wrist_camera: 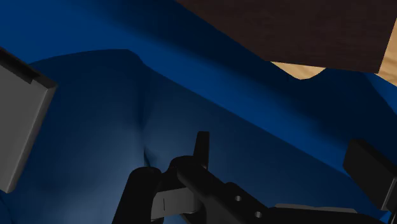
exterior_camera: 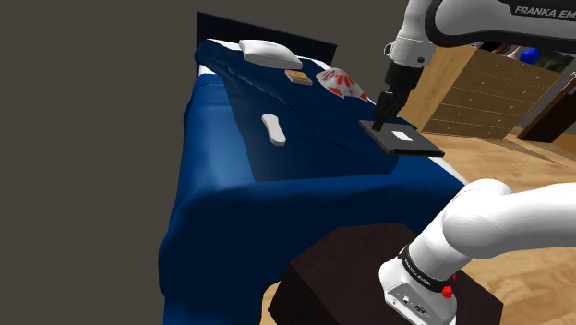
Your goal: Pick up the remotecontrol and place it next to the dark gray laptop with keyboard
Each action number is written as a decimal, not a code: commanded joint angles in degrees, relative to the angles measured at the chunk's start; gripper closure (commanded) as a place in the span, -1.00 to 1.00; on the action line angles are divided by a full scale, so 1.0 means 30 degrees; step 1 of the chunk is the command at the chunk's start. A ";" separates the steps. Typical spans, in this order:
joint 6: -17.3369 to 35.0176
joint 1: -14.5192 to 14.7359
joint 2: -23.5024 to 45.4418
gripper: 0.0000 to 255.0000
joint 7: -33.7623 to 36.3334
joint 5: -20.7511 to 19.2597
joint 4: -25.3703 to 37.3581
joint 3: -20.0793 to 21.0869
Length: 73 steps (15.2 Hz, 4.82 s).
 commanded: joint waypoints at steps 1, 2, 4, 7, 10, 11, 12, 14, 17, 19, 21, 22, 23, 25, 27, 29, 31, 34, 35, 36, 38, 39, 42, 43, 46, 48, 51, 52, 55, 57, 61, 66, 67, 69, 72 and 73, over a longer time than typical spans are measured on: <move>0.0000 0.0000 0.0000 -1.00 0.0000 0.0000 0.0000 0.0000; 0.0596 -0.0016 0.0615 -1.00 0.0393 0.0149 0.0067 0.0142; 0.1754 -0.0055 0.1894 -1.00 0.1160 0.0413 0.0287 0.0414; 0.3389 -0.0139 0.3911 -1.00 0.2264 0.0724 0.0833 0.0795; 0.4866 -0.0233 0.6011 -1.00 0.3333 0.0924 0.1627 0.1122; 0.5319 -0.0265 0.6723 -1.00 0.3683 0.0967 0.1946 0.1218; 0.5750 -0.0303 0.7439 -1.00 0.4028 0.0999 0.2291 0.1314; 0.6545 -0.0370 0.8880 -1.00 0.4713 0.1028 0.3057 0.1475; 0.7564 -0.0463 1.1051 -1.00 0.5720 0.0995 0.4393 0.1664; 0.8123 -0.0509 1.2499 -1.00 0.6375 0.0932 0.5405 0.1748; 0.8586 -0.0537 1.3947 -1.00 0.7012 0.0844 0.6515 0.1793; 0.8781 -0.0546 1.4670 -1.00 0.7323 0.0795 0.7106 0.1803; 0.8951 -0.0548 1.5393 -1.00 0.7627 0.0744 0.7722 0.1803; 0.9219 -0.0539 1.6841 -1.00 0.8215 0.0642 0.9029 0.1776; 0.9390 -0.0509 1.8294 -1.00 0.8770 0.0549 1.0443 0.1713; 0.9462 -0.0466 1.9759 -1.00 0.9288 0.0475 1.1971 0.1620; 0.9431 -0.0417 2.1247 -1.00 0.9770 0.0425 1.3627 0.1507; 0.9569 -0.0379 2.2330 -1.00 1.0070 0.0399 1.4663 0.1412; 0.9785 -0.0379 2.2429 -1.00 1.0078 0.0388 1.4546 0.1406; 1.0000 -0.0379 2.2532 -1.00 1.0085 0.0376 1.4434 0.1399; 1.0424 -0.0379 2.2746 -1.00 1.0101 0.0352 1.4223 0.1387; 1.0634 -0.0378 2.2858 -1.00 1.0109 0.0339 1.4125 0.1380; 1.0963 -0.0377 2.3041 -1.00 1.0122 0.0319 1.3978 0.1369; 1.0963 -0.0377 2.3041 -1.00 1.0122 0.0319 1.3979 0.1369; 1.0963 -0.0377 2.3042 -1.00 1.0122 0.0319 1.3979 0.1369; 1.0959 -0.0377 2.3040 -1.00 1.0121 0.0319 1.3980 0.1369; 1.0959 -0.0378 2.3042 1.00 1.0120 0.0319 1.3982 0.1369; 1.0958 -0.0377 2.3044 1.00 1.0121 0.0319 1.3985 0.1369; 1.0958 -0.0377 2.3043 1.00 1.0121 0.0319 1.3985 0.1369; 1.0958 -0.0377 2.3043 1.00 1.0121 0.0319 1.3985 0.1369; 1.0336 -0.0386 2.2695 1.00 1.0088 0.0358 1.4260 0.1388; 0.9260 -0.0395 2.2195 1.00 1.0035 0.0417 1.4839 0.1413; 0.9041 -0.0397 2.2104 1.00 1.0025 0.0428 1.4967 0.1418; 0.8598 -0.0399 2.1933 1.00 1.0005 0.0449 1.5239 0.1426; 0.7924 -0.0401 2.1702 1.00 0.9977 0.0478 1.5684 0.1437; 0.7697 -0.0401 2.1633 1.00 0.9968 0.0487 1.5842 0.1441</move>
